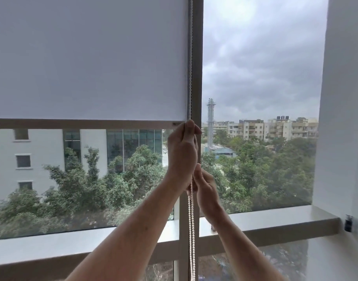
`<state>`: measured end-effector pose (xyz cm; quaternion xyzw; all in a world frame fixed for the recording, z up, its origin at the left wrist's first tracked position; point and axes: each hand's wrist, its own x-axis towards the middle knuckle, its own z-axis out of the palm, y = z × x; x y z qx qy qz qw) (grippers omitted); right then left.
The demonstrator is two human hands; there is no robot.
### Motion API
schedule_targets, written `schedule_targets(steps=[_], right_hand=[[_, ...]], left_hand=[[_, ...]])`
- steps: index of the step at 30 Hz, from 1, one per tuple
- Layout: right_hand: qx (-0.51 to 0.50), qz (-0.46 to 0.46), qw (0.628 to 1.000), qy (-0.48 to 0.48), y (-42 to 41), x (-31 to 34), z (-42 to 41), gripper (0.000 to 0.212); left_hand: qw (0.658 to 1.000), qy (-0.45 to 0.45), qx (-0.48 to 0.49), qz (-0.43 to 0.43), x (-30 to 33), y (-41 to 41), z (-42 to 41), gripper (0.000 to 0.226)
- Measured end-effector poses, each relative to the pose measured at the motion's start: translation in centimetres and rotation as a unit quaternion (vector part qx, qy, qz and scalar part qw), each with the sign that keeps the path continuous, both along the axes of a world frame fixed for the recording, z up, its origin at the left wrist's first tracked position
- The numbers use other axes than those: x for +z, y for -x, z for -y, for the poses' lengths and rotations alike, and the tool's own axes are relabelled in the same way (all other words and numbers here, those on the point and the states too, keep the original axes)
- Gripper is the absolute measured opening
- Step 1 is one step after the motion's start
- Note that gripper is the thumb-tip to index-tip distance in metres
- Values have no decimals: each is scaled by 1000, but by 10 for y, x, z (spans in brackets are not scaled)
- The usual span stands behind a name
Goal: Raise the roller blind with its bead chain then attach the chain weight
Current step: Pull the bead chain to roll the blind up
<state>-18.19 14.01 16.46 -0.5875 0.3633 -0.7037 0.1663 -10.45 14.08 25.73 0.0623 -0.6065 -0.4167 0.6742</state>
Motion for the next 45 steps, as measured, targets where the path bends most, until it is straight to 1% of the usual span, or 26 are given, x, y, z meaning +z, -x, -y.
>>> schedule_targets(steps=[2,5,7,9,12,14,16,18,20,22,24,27,29,30,33,36,40,42,45], right_hand=[[-20,9,1000,-6,8,13,-2,58],[-10,73,997,12,13,48,-6,62],[8,90,996,21,11,78,-9,58],[33,83,996,30,5,110,-13,49],[57,61,996,39,-10,150,-16,40],[53,75,995,45,-22,166,-13,34],[17,92,994,59,-34,174,-9,36],[-30,81,992,93,-41,172,-5,39],[-55,62,988,129,-44,166,-4,41],[-70,45,986,147,-44,158,-5,41],[-76,38,985,152,-44,147,-5,40],[-74,35,985,150,-42,128,-2,39],[-77,32,986,145,-40,118,-2,39],[-84,28,986,145,-40,115,-2,38],[-108,14,982,157,-39,110,-3,39],[-113,13,979,169,-46,102,-5,39],[-130,13,980,149,-51,81,-3,37],[-111,21,984,140,-51,69,-3,37],[-101,18,986,132,-52,56,-6,36]], left_hand=[[1000,9,15,11,-11,0,0,36],[1000,19,2,18,-28,0,3,37],[999,13,20,28,-40,0,4,38],[999,-2,35,36,-52,1,6,36],[999,-10,20,32,-69,1,4,34],[999,-7,14,35,-76,0,3,34],[999,-5,22,40,-78,-1,4,33],[999,-4,27,42,-78,-3,5,33],[999,-4,4,40,-80,-6,10,33],[997,-14,-51,54,-82,-11,16,34],[990,-20,-106,90,-85,-19,25,38],[984,-57,-104,137,-79,-29,44,54],[982,-87,-94,139,-64,-34,55,64],[984,-86,-89,131,-54,-36,59,65],[992,-47,-66,96,-11,-40,58,56],[995,-8,-42,89,38,-40,47,48],[994,31,-60,90,90,-33,22,46],[994,27,-53,89,105,-29,10,44],[996,-11,-39,74,114,-20,-1,39]])
